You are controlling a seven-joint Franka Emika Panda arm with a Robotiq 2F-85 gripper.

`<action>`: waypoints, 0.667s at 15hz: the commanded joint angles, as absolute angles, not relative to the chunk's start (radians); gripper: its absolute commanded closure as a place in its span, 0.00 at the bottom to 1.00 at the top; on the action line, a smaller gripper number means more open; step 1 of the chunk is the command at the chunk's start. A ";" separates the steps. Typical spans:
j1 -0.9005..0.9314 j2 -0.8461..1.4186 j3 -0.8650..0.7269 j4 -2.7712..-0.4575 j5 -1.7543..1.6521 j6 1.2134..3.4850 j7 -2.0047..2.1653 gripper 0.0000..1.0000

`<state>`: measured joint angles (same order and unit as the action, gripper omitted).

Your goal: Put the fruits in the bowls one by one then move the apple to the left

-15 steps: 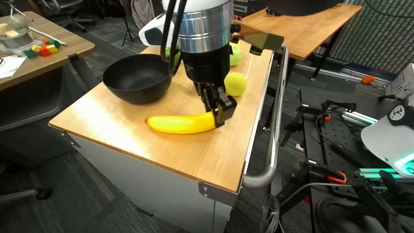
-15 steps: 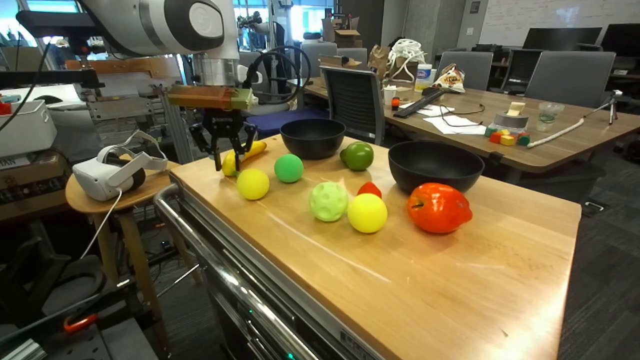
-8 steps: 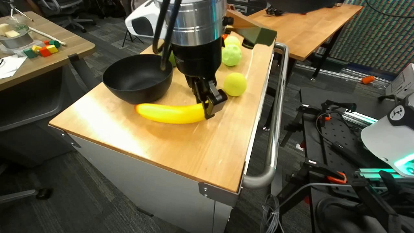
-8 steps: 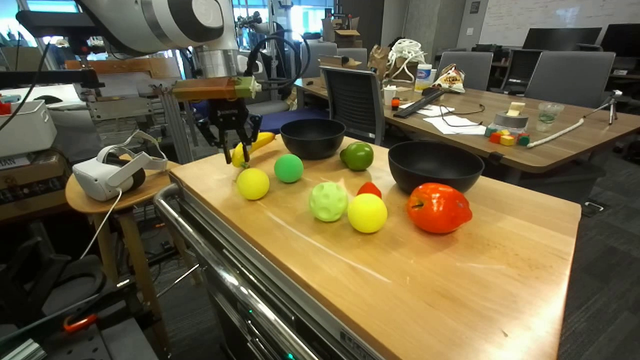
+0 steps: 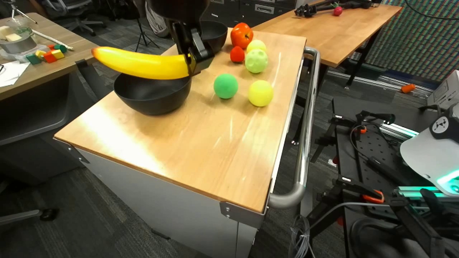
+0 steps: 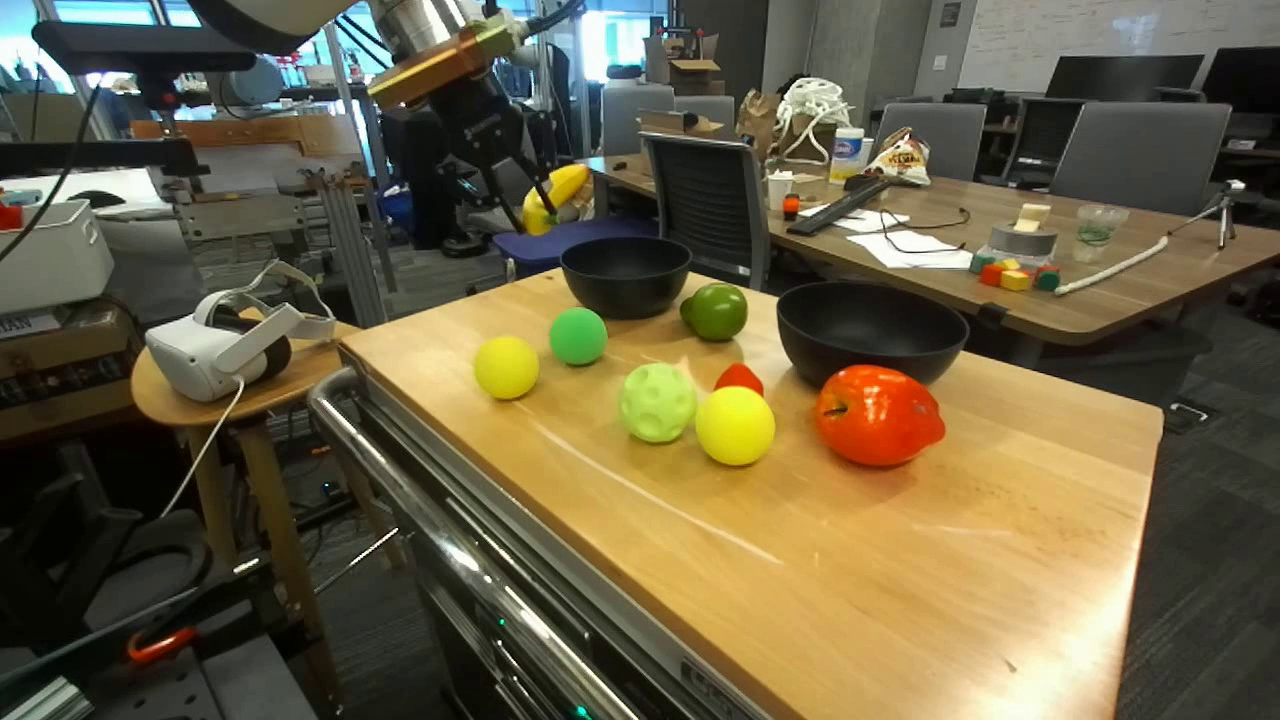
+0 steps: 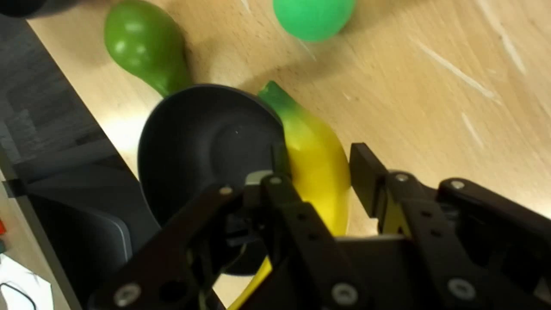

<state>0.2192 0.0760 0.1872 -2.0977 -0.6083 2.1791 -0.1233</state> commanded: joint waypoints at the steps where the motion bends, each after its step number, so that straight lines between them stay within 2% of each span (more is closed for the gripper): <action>1: 0.202 0.226 0.162 -1.973 -0.672 2.097 -0.131 0.86; 9: 0.150 0.381 0.115 -1.781 -0.603 2.133 -0.225 0.86; 10: 0.146 0.385 0.115 -1.762 -0.592 2.131 -0.237 0.79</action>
